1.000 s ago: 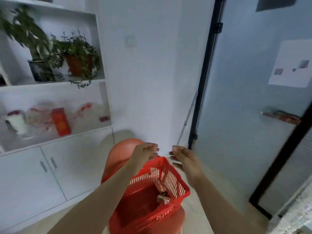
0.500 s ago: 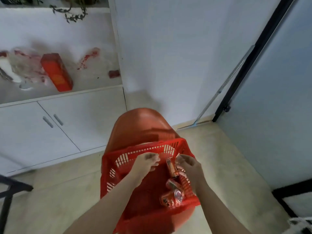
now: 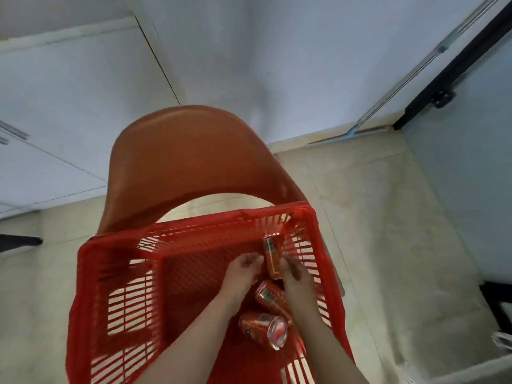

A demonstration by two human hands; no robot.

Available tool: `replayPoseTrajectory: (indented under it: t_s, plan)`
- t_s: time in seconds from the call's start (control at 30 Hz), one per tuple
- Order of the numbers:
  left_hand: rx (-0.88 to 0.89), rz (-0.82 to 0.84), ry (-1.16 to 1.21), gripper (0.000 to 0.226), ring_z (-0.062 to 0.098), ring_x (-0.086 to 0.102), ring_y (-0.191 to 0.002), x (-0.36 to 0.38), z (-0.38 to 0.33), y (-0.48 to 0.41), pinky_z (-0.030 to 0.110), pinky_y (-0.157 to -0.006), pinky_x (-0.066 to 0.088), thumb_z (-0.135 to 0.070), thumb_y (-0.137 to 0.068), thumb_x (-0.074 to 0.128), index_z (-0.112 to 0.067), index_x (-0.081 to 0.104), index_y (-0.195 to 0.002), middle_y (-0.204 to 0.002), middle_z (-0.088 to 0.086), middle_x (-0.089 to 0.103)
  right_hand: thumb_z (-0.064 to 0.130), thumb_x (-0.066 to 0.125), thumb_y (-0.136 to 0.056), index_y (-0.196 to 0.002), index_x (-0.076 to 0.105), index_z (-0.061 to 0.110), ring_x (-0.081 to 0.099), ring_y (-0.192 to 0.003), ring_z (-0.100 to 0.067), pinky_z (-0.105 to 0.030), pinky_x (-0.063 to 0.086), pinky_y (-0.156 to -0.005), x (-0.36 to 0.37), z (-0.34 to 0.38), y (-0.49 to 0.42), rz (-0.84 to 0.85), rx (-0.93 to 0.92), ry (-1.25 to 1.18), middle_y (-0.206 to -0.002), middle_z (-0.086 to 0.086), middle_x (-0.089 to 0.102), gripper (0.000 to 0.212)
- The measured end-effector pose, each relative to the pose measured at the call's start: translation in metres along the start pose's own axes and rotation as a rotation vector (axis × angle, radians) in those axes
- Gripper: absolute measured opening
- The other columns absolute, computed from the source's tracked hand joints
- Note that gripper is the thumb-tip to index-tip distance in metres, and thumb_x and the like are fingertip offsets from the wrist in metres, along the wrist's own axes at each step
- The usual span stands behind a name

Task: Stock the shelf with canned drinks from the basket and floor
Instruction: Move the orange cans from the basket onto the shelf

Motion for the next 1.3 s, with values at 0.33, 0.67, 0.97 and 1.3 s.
replayPoseTrajectory:
  t_s: [0.33, 0.67, 0.97, 1.3]
  plan:
    - [-0.058, 0.027, 0.116, 0.043, 0.021, 0.069, -0.104, 0.024, 0.043, -0.077, 0.044, -0.099, 0.051, -0.039, -0.087, 0.068, -0.011, 0.065, -0.12, -0.111, 0.007, 0.072, 0.05, 0.041, -0.098, -0.134, 0.051, 0.033, 0.051, -0.124, -0.014, -0.044, 0.041, -0.108, 0.021, -0.062, -0.059, -0.098, 0.059, 0.136, -0.131, 0.01, 0.055, 0.041]
    - [-0.033, 0.052, -0.019, 0.053, 0.013, 0.068, -0.103, 0.014, 0.05, -0.089, 0.036, -0.095, 0.053, -0.034, -0.075, 0.08, -0.018, 0.063, -0.123, -0.115, 0.001, 0.071, 0.059, 0.036, -0.096, -0.133, 0.053, 0.036, 0.056, -0.119, -0.016, -0.048, 0.044, -0.104, 0.032, -0.07, -0.076, -0.062, 0.13, 0.048, -0.131, 0.006, 0.059, 0.046]
    - [-0.067, 0.141, 0.096, 0.052, 0.016, 0.069, -0.102, 0.006, 0.04, -0.068, 0.035, -0.089, 0.056, -0.023, -0.081, 0.076, -0.022, 0.055, -0.129, -0.117, -0.002, 0.069, 0.048, 0.033, -0.101, -0.104, 0.06, 0.042, 0.063, -0.106, -0.013, -0.043, 0.05, -0.097, 0.028, -0.061, -0.063, -0.044, 0.15, -0.085, -0.112, 0.009, 0.067, 0.028]
    - [-0.01, 0.265, 0.209, 0.051, 0.024, 0.07, -0.1, -0.02, 0.006, 0.008, 0.044, -0.086, 0.057, -0.034, -0.076, 0.074, -0.025, 0.057, -0.123, -0.111, 0.005, 0.072, 0.059, 0.04, -0.095, -0.124, 0.057, 0.028, 0.065, -0.107, -0.024, -0.048, 0.057, -0.086, 0.043, -0.045, 0.008, -0.116, 0.1, -0.338, -0.122, -0.002, 0.065, 0.046]
Point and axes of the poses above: each hand's wrist, its own y-axis away from the middle knuckle, its own x-axis out of the palm, z = x × y, the point moved 3 cm from there along -y, towards the middle knuckle
